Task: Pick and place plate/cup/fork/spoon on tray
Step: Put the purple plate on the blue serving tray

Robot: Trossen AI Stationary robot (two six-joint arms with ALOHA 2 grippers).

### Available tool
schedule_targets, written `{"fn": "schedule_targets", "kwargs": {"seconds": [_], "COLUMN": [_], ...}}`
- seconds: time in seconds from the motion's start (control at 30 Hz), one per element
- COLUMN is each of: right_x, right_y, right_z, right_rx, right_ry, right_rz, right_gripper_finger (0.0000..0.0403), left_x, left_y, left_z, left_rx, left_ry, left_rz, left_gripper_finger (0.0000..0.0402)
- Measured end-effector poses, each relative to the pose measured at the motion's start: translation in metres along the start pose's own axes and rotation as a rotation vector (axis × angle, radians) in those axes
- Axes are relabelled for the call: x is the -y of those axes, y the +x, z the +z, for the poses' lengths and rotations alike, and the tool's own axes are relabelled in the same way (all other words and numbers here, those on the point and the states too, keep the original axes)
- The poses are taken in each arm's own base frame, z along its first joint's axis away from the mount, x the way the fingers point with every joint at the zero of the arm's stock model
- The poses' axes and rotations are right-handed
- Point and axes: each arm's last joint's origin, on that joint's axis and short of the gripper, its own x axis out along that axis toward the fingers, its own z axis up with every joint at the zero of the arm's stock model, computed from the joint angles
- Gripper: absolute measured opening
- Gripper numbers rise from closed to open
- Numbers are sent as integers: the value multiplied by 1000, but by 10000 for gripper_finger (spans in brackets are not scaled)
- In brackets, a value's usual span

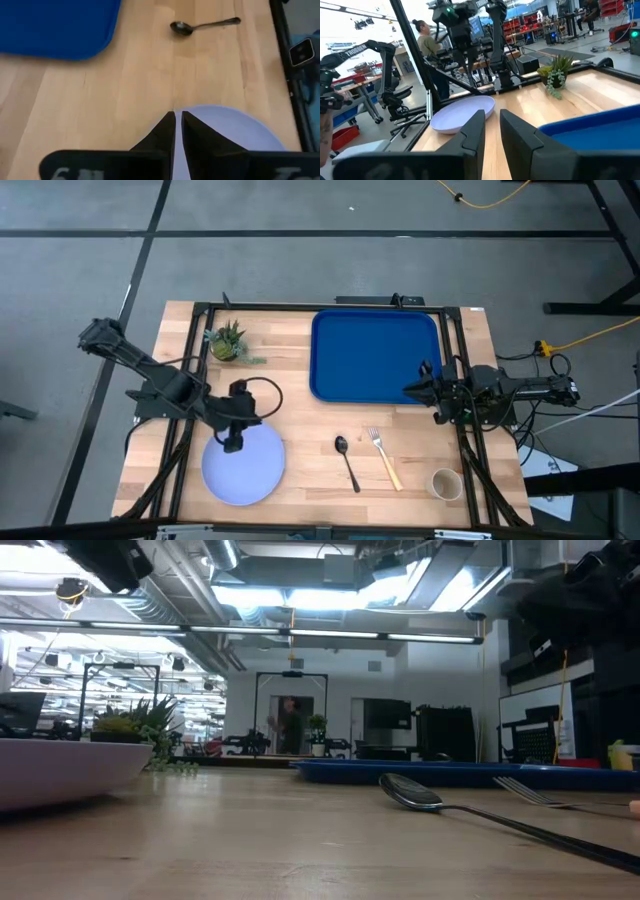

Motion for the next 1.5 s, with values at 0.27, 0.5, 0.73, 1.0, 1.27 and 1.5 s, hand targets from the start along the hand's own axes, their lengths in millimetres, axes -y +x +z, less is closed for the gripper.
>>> {"fn": "schedule_targets", "kwargs": {"seconds": [0.27, 0.5, 0.73, 1.0, 1.27, 1.5], "right_x": [1, 1, 1, 1, 1, 1], "right_y": [0, 0, 0, 0, 0, 0], "right_z": [-3, -3, -3, -3, -3, -3], "right_rx": [-28, -28, -28, -28, -28, -30], "right_ry": [1, 4, 4, 2, 1, 1], "right_rz": [-9, -9, -9, -10, -9, -10], "right_gripper_finger": [65, 65, 65, 65, 65, 65], "left_x": [8, -1, -22, -30, -29, -27], "left_y": [21, 33, 36, 43, 44, 51], "left_z": [0, 3, 12, 14, 23, 25], "left_rx": [-9, 20, 94, -119, -15, -3], "left_ry": [46, 15, -46, 46, 108, 104], "left_rz": [47, 212, 399, 19, 59, 71], "left_gripper_finger": [25, 72, 121, 126, 125, 125]}}
